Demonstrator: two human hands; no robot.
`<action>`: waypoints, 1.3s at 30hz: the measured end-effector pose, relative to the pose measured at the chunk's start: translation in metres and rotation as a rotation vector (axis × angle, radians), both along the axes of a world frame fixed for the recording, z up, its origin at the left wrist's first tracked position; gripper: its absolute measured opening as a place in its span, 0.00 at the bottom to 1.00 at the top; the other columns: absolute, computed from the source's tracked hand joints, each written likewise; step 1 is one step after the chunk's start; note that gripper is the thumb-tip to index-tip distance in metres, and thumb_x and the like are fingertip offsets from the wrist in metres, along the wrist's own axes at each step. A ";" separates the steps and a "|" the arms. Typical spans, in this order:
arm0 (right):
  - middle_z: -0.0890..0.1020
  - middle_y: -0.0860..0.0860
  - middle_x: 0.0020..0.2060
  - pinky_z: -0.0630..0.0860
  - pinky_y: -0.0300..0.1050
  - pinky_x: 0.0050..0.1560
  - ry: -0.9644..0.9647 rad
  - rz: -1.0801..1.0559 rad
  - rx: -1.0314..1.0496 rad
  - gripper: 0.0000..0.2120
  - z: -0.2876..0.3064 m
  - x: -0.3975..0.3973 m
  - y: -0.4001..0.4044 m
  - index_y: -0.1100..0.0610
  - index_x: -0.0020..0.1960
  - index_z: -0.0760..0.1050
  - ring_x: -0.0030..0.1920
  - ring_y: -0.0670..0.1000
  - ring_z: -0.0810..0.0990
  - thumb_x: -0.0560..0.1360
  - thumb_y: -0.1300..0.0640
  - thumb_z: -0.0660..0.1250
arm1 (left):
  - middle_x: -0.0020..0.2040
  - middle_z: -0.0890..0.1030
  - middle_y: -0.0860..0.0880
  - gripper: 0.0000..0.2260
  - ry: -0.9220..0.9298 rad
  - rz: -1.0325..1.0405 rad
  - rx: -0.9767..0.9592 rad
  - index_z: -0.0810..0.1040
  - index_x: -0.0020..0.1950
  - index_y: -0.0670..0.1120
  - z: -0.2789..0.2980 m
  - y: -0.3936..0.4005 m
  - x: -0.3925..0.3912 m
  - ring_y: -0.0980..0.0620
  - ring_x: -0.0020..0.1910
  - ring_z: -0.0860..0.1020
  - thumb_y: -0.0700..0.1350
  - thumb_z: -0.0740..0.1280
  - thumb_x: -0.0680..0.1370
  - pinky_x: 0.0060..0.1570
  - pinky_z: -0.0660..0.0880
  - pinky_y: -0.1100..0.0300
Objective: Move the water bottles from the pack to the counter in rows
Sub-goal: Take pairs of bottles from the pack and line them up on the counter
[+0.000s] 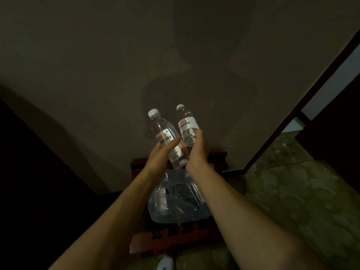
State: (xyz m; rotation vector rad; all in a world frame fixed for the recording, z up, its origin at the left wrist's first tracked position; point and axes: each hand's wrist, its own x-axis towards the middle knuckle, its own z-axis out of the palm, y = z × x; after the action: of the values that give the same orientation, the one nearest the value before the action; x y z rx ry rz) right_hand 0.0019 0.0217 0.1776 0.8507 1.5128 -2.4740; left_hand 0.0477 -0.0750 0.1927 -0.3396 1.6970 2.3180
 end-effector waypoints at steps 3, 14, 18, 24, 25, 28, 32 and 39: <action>0.84 0.56 0.54 0.79 0.64 0.53 0.022 0.028 -0.087 0.34 0.018 -0.001 -0.020 0.52 0.56 0.81 0.53 0.60 0.84 0.57 0.32 0.71 | 0.58 0.80 0.34 0.24 0.003 0.102 0.146 0.73 0.66 0.38 0.024 -0.019 0.002 0.37 0.54 0.81 0.49 0.71 0.74 0.53 0.79 0.44; 0.81 0.57 0.58 0.76 0.47 0.52 0.535 0.386 0.015 0.29 0.113 0.039 -0.094 0.55 0.64 0.70 0.56 0.55 0.80 0.65 0.53 0.73 | 0.44 0.84 0.49 0.14 0.251 0.204 -0.088 0.75 0.59 0.48 0.131 -0.129 0.036 0.54 0.37 0.84 0.44 0.71 0.75 0.37 0.82 0.58; 0.81 0.56 0.55 0.78 0.44 0.49 0.676 0.544 0.079 0.21 0.141 0.050 -0.147 0.52 0.60 0.68 0.55 0.54 0.81 0.71 0.63 0.70 | 0.51 0.84 0.47 0.20 0.342 0.200 -0.195 0.73 0.64 0.47 0.166 -0.202 0.047 0.51 0.43 0.85 0.43 0.72 0.74 0.38 0.81 0.58; 0.82 0.48 0.49 0.81 0.41 0.45 0.845 0.514 0.263 0.22 0.172 0.077 -0.260 0.54 0.59 0.68 0.47 0.44 0.83 0.70 0.65 0.74 | 0.49 0.84 0.46 0.22 0.420 0.243 -0.223 0.72 0.65 0.44 0.197 -0.308 0.071 0.48 0.43 0.85 0.45 0.73 0.73 0.37 0.80 0.55; 0.82 0.49 0.49 0.81 0.42 0.46 0.851 0.494 0.259 0.22 0.175 0.082 -0.276 0.55 0.59 0.69 0.48 0.45 0.83 0.71 0.65 0.74 | 0.48 0.84 0.46 0.22 0.422 0.256 -0.208 0.72 0.65 0.44 0.200 -0.322 0.077 0.47 0.42 0.85 0.46 0.72 0.74 0.36 0.80 0.54; 0.83 0.53 0.52 0.80 0.48 0.54 0.856 0.459 0.267 0.21 0.185 0.096 -0.317 0.56 0.60 0.72 0.53 0.51 0.84 0.70 0.59 0.76 | 0.49 0.83 0.45 0.19 0.417 0.284 -0.170 0.72 0.66 0.44 0.209 -0.357 0.097 0.46 0.44 0.84 0.50 0.66 0.78 0.38 0.81 0.52; 0.81 0.42 0.50 0.77 0.43 0.57 0.814 0.512 0.197 0.12 0.195 0.109 -0.352 0.49 0.54 0.72 0.49 0.41 0.81 0.74 0.49 0.71 | 0.47 0.83 0.44 0.15 0.445 0.301 -0.138 0.78 0.56 0.47 0.218 -0.391 0.117 0.44 0.48 0.82 0.53 0.56 0.82 0.53 0.77 0.45; 0.83 0.53 0.54 0.79 0.54 0.58 0.855 0.565 0.275 0.20 0.204 0.124 -0.373 0.50 0.56 0.71 0.54 0.51 0.84 0.69 0.50 0.76 | 0.49 0.84 0.48 0.12 0.503 0.338 -0.316 0.76 0.58 0.46 0.221 -0.421 0.148 0.51 0.49 0.84 0.51 0.59 0.82 0.47 0.79 0.54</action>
State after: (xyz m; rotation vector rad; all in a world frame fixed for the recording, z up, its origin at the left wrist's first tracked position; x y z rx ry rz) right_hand 0.1263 -0.3518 0.3812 -0.6700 1.9661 -2.2736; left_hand 0.1956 -0.4958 0.4139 -0.1036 2.4260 2.5158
